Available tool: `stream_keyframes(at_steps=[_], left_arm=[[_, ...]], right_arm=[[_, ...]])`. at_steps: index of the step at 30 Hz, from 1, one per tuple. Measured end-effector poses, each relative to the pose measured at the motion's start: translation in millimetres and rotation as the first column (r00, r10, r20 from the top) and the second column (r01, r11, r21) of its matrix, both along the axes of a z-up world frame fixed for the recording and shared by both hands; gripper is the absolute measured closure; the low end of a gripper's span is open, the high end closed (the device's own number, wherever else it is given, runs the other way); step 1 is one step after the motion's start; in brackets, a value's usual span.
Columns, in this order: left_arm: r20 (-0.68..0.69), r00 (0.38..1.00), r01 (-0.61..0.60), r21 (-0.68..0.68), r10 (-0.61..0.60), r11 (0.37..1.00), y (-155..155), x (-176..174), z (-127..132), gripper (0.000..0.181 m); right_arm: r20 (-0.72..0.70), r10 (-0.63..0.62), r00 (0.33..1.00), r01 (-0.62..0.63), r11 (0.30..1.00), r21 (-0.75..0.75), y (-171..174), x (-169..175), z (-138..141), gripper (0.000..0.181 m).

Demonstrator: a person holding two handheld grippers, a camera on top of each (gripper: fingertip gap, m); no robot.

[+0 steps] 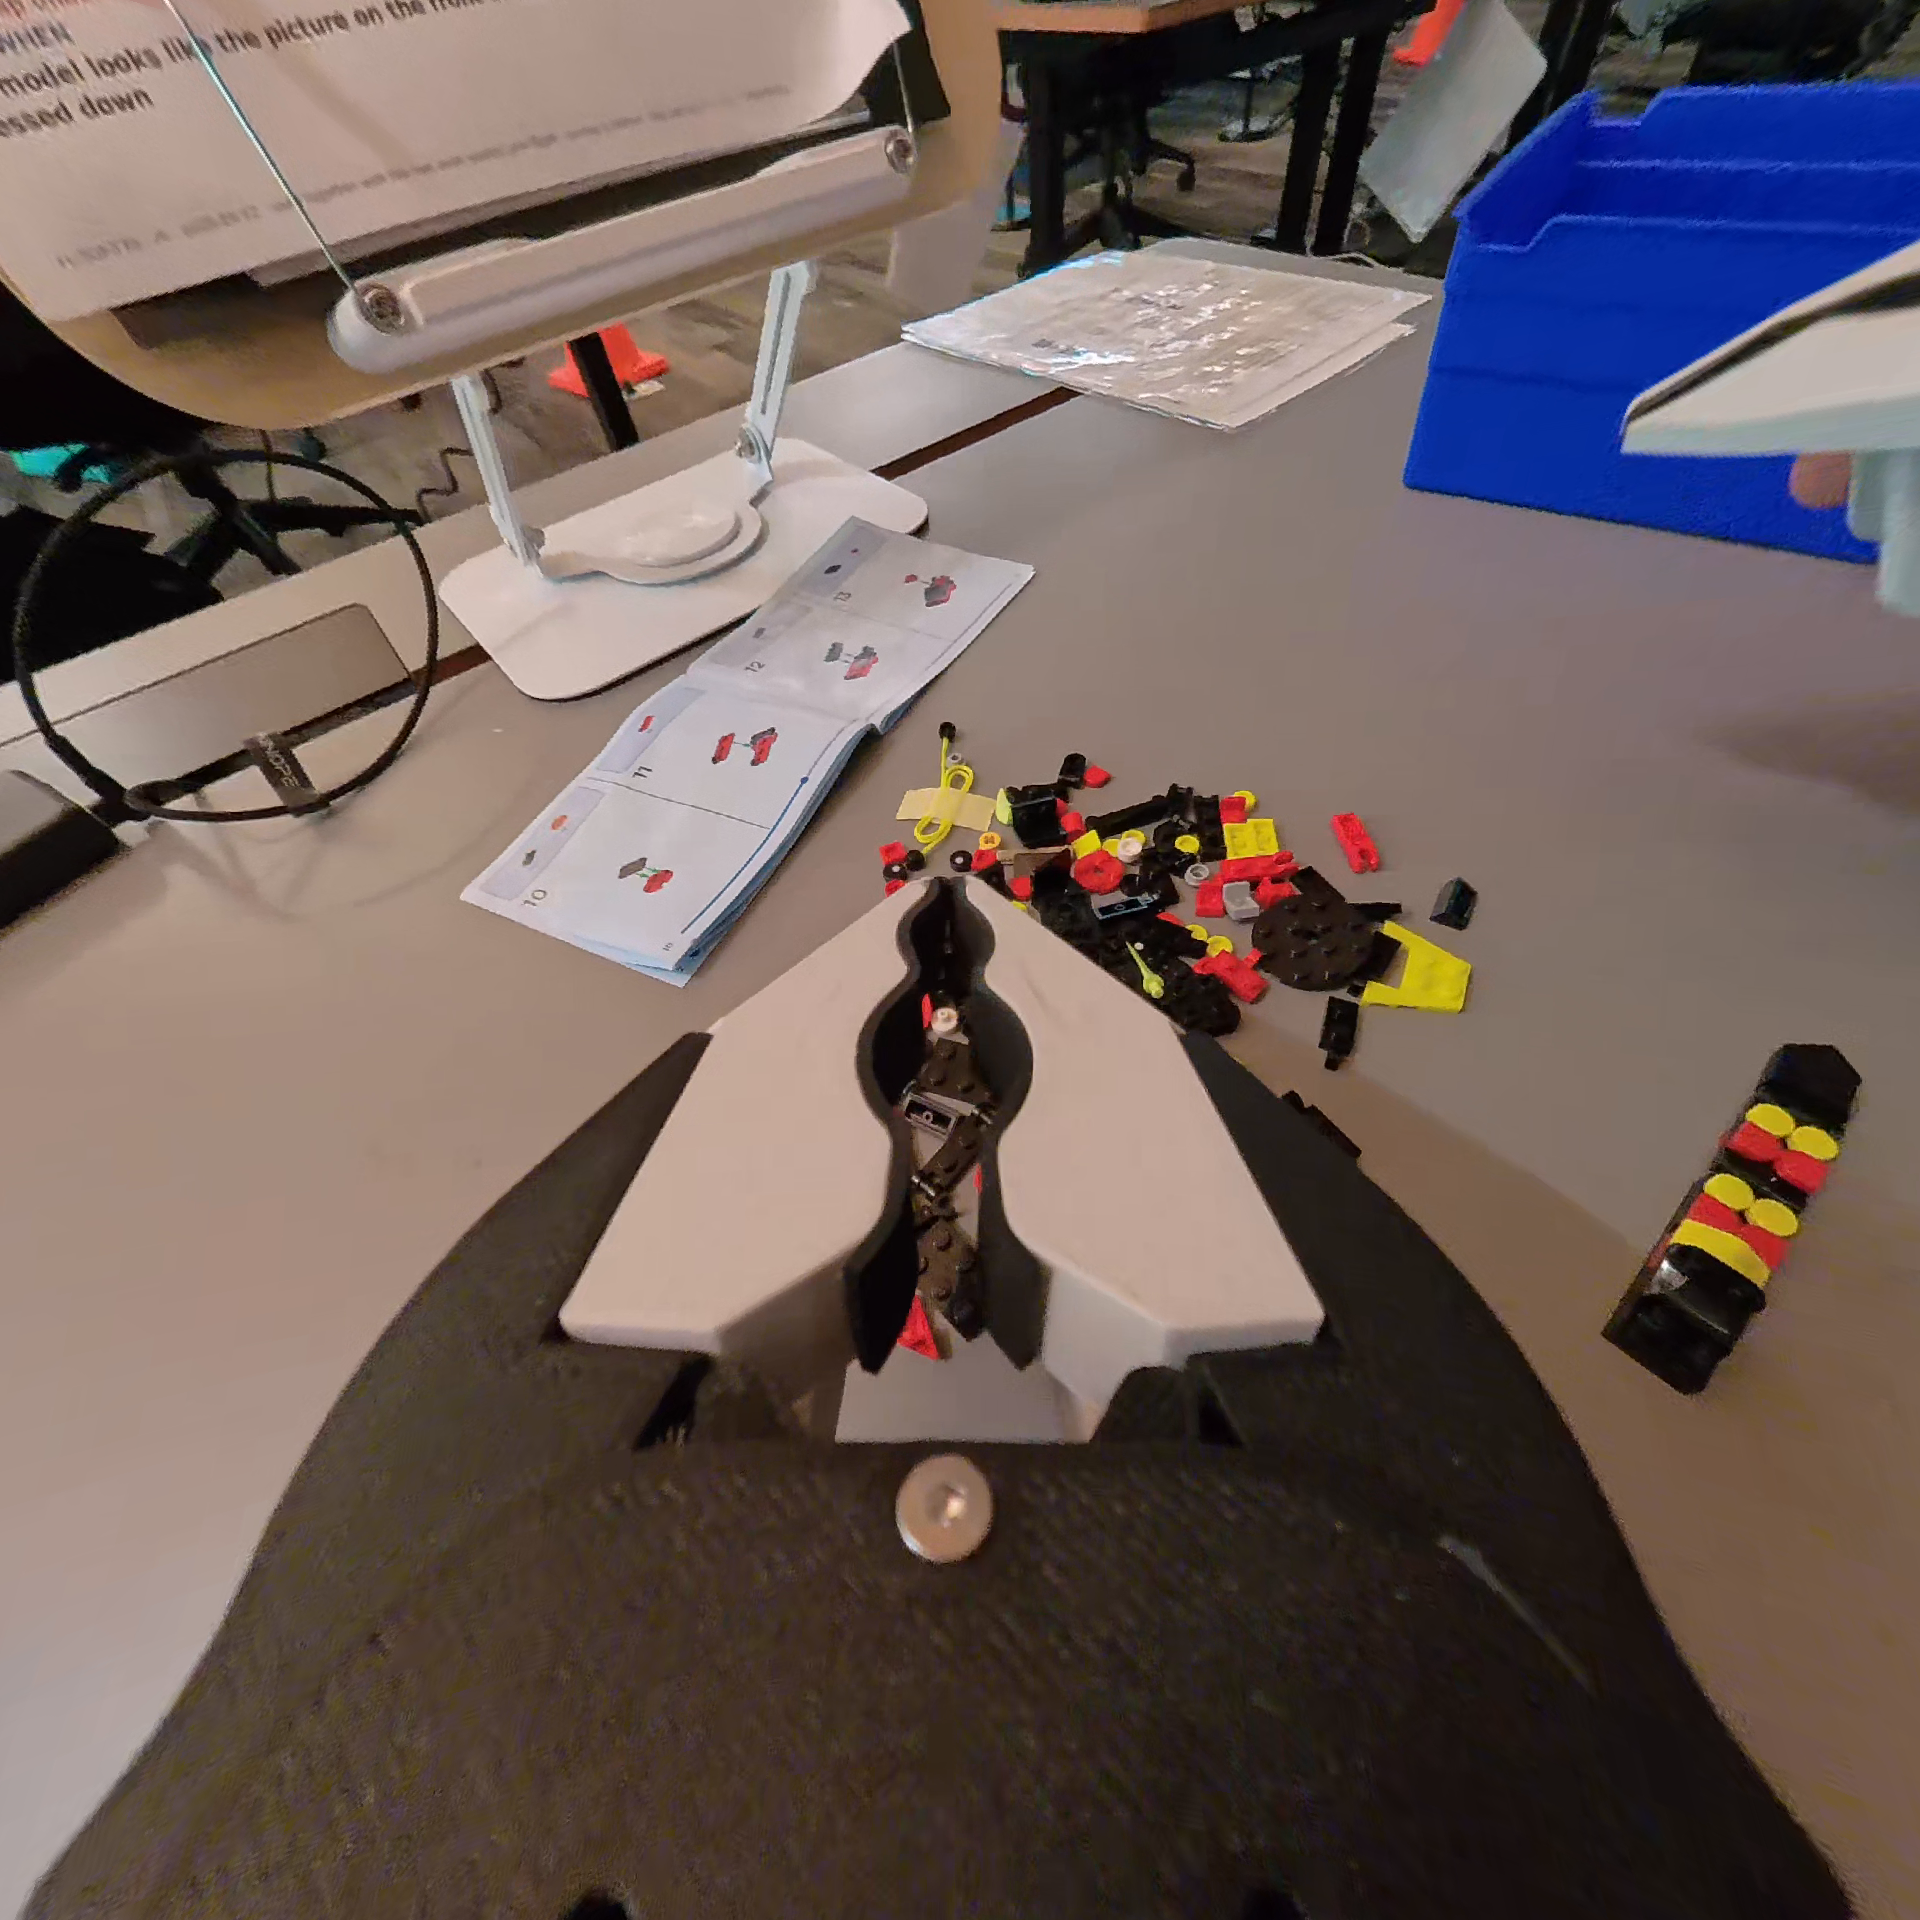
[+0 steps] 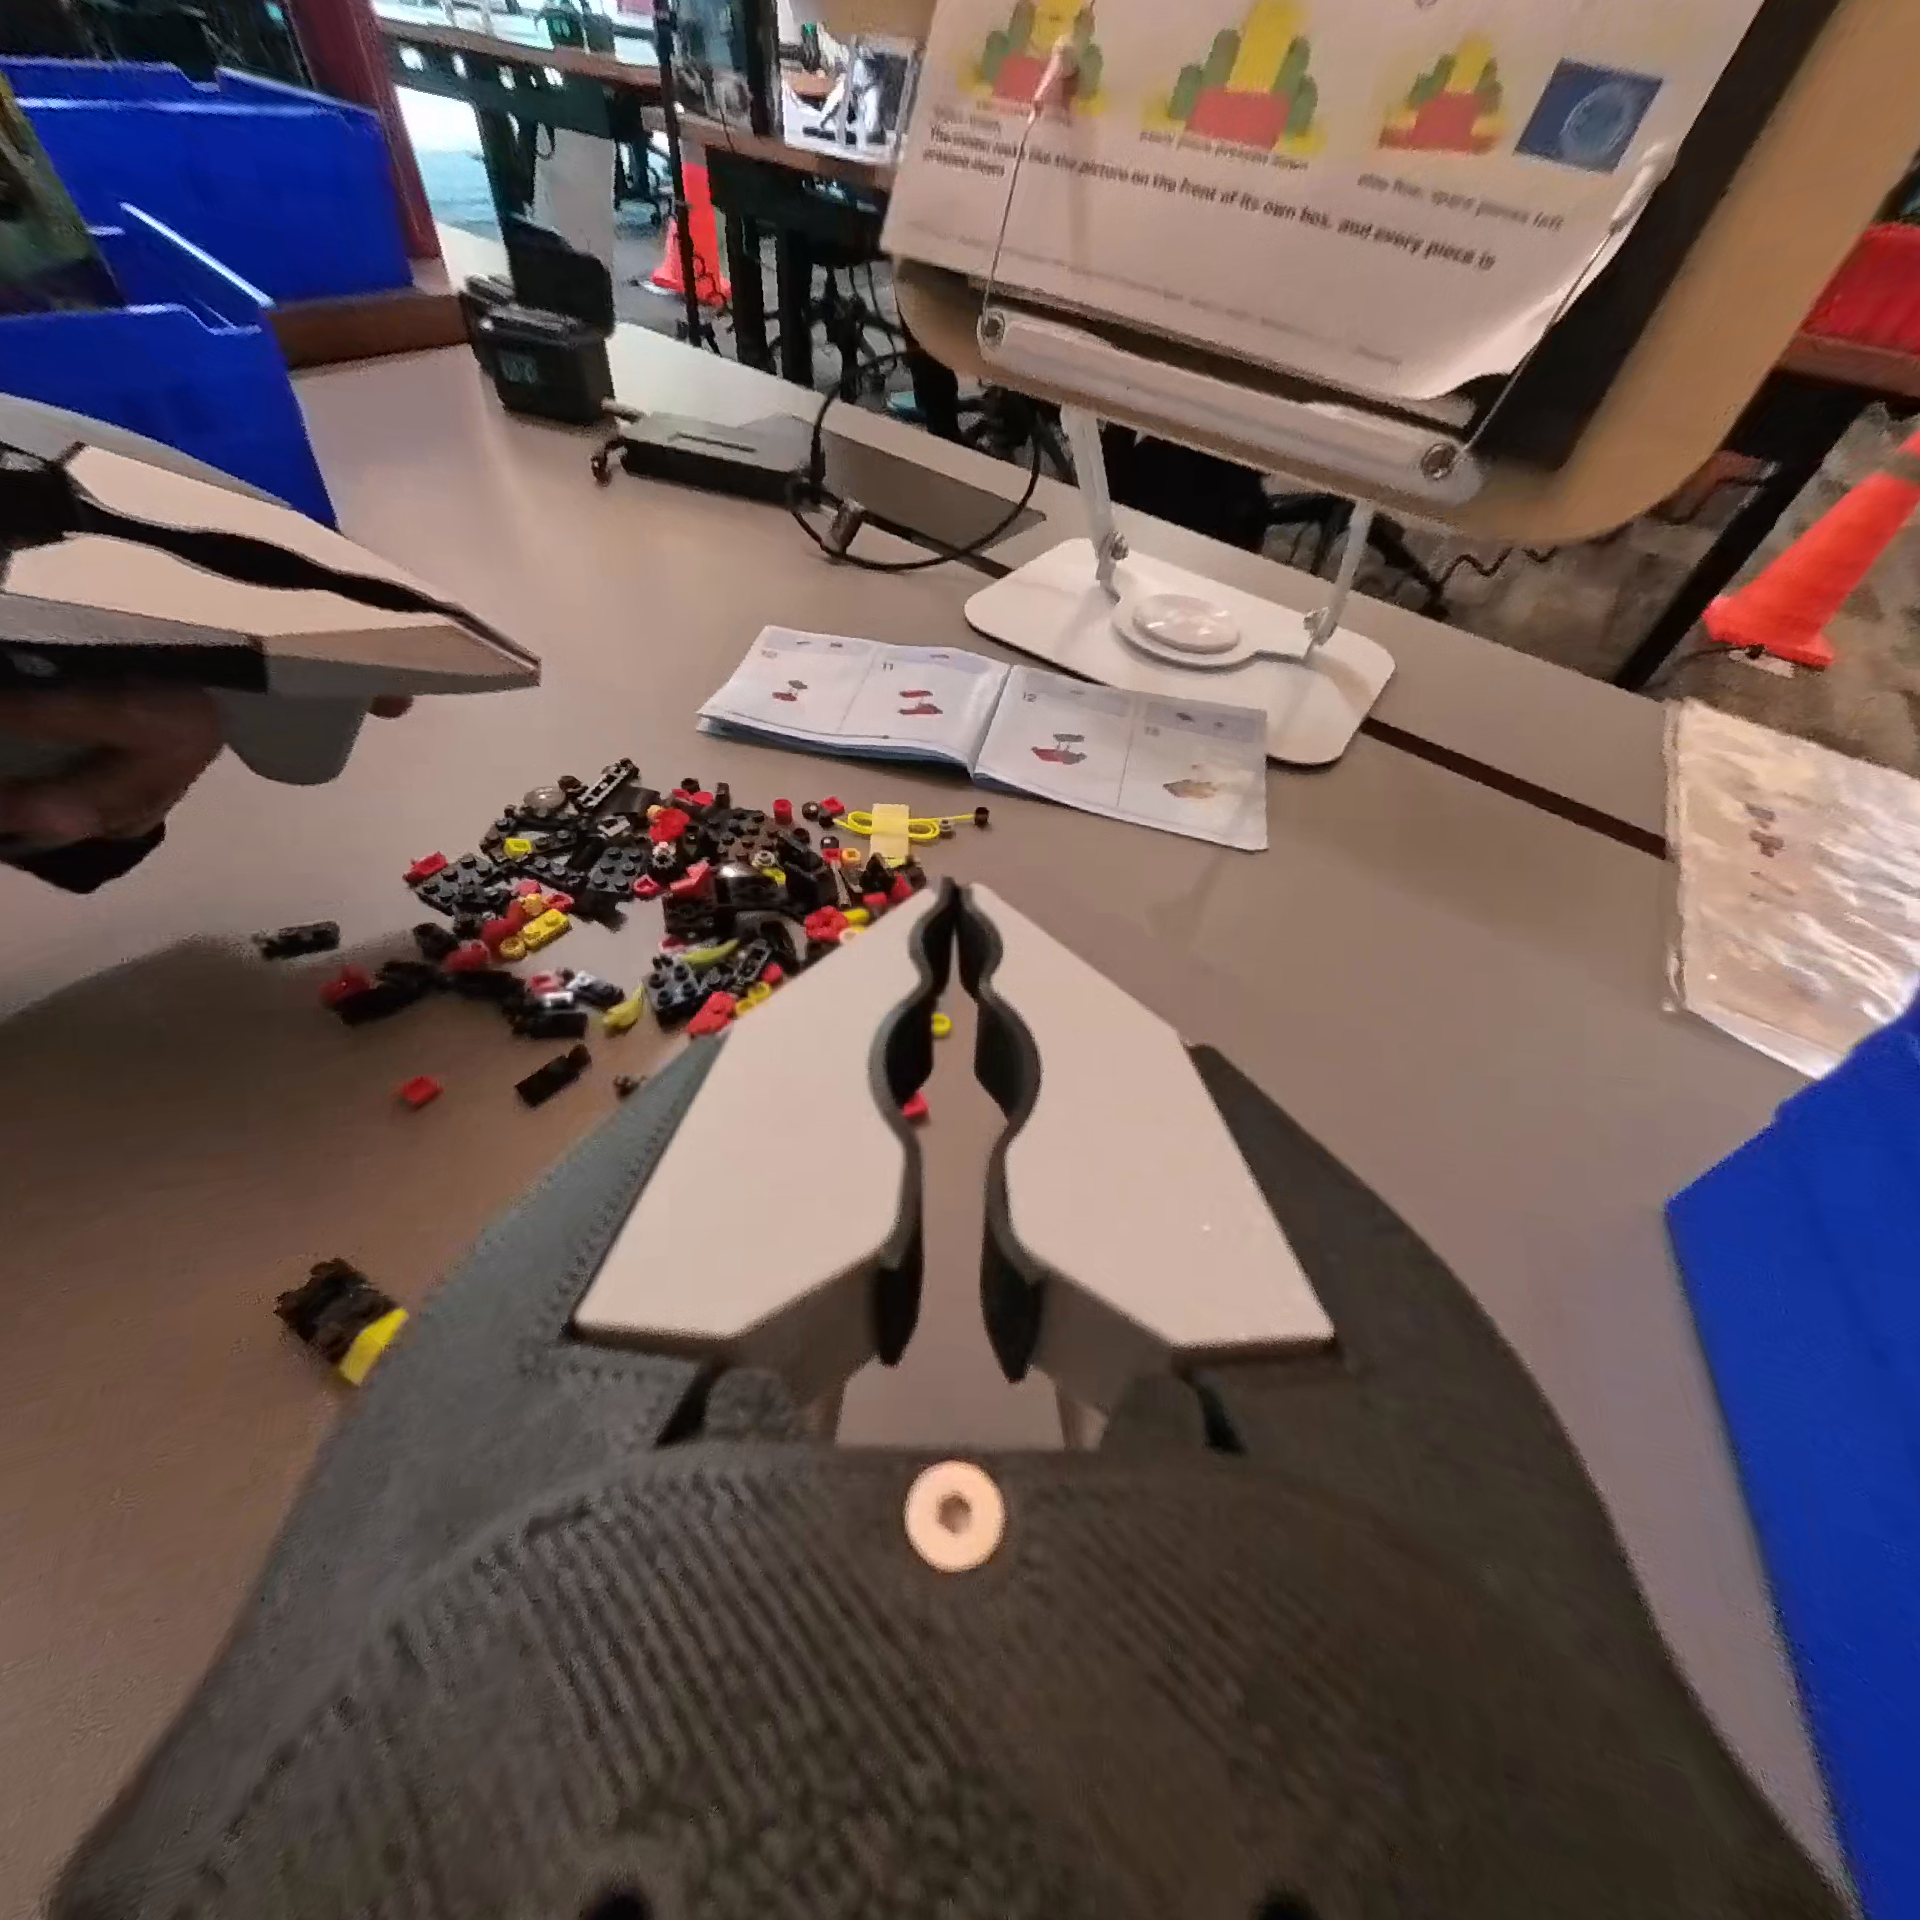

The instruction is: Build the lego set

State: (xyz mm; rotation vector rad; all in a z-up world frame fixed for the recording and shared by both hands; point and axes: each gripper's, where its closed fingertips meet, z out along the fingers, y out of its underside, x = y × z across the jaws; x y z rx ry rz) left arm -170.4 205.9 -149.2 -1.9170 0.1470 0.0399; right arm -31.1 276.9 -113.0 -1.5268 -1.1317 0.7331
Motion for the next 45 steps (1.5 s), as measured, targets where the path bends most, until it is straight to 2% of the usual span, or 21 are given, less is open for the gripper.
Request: stream_keyframes(at_steps=[4,6,9,11,13,15,18,23,30,34,40,45], left_arm=[[-0.029,1.0,-0.008,-0.012,0.007,1.0,-1,2,-4,0.181],[-0.048,0.998,-0.03,-0.032,0.029,0.999,-1,-3,-8,0.181],[-0.002,0.998,-0.066,-0.029,0.066,0.997,0,-12,-7,0.181],[0.065,0.995,-0.073,-0.033,0.075,0.997,0,-15,-7,0.181],[0.127,0.989,-0.069,-0.037,0.073,0.997,1,-15,-7,0.181],[0.166,0.984,-0.055,-0.042,0.061,0.998,2,-13,-9,0.181],[0.196,0.98,-0.025,-0.056,0.035,0.998,4,-6,-13,0.181],[0.222,0.975,0.007,-0.06,0.007,0.998,6,5,-14,0.181],[0.183,0.983,0.011,-0.052,-0.001,0.999,4,7,-14,0.18],[0.187,0.982,0.02,-0.052,-0.01,0.998,2,9,-13,0.178],[0.172,0.985,0.001,-0.087,0.014,0.996,4,5,-20,0.17],[0.214,0.976,-0.025,-0.107,0.048,0.994,-3,-2,-23,0.166]], right_arm=[[-0.071,-0.019,0.997,0.016,0.998,-0.055,4,7,0,0.181],[-0.153,-0.023,0.988,-0.008,0.981,-0.196,5,7,-2,0.181],[-0.318,-0.01,0.948,-0.144,0.877,-0.459,4,10,5,0.173],[-0.385,-0.017,0.923,-0.209,0.818,-0.536,6,14,10,0.166],[-0.417,-0.043,0.908,-0.224,0.791,-0.57,11,17,11,0.162],[-0.436,-0.045,0.899,-0.247,0.77,-0.589,11,15,11,0.156],[-0.423,0.015,0.906,-0.29,0.75,-0.594,-1,6,8,0.151],[-0.295,0.142,0.945,-0.295,0.757,-0.583,-23,-13,-11,0.137],[-0.2,0.179,0.963,-0.259,0.816,-0.517,-27,-17,-20,0.134],[-0.262,0.167,0.951,-0.29,0.776,-0.56,-27,-17,-15,0.134],[-0.179,0.193,0.965,-0.26,0.803,-0.536,-32,-19,-26,0.133],[-0.183,0.235,0.955,-0.298,0.776,-0.556,-41,-30,-28,0.134]])
